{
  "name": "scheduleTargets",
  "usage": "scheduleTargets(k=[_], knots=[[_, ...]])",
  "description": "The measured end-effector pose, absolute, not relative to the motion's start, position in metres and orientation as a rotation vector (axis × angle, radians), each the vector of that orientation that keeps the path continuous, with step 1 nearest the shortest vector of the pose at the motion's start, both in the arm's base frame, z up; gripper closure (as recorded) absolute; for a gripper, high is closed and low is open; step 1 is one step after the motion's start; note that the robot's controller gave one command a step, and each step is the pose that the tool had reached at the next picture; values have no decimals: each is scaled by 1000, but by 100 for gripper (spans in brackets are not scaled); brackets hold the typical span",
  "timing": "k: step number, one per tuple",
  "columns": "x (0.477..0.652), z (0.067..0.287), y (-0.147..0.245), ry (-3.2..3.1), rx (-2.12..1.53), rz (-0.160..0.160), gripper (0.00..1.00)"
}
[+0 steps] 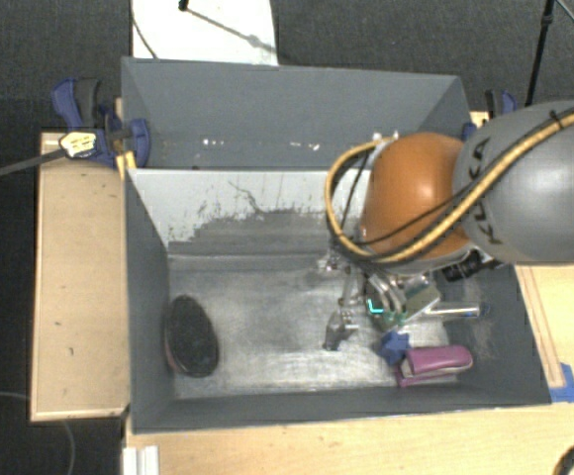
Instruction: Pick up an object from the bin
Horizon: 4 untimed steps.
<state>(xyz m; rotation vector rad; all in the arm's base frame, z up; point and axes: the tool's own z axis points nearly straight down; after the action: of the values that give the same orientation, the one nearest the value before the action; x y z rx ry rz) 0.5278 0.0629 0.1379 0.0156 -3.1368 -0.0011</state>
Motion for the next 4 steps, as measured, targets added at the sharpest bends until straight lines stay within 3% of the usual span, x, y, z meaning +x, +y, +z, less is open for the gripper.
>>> scheduleTargets(k=[1,2,3,4], knots=[[530,100,-19,-3134,182,5,0],[581,72,-56,-3098,551,-1,0],[558,72,-122,-2959,1087,6,0],[558,73,-120,-2961,1078,2,100]])
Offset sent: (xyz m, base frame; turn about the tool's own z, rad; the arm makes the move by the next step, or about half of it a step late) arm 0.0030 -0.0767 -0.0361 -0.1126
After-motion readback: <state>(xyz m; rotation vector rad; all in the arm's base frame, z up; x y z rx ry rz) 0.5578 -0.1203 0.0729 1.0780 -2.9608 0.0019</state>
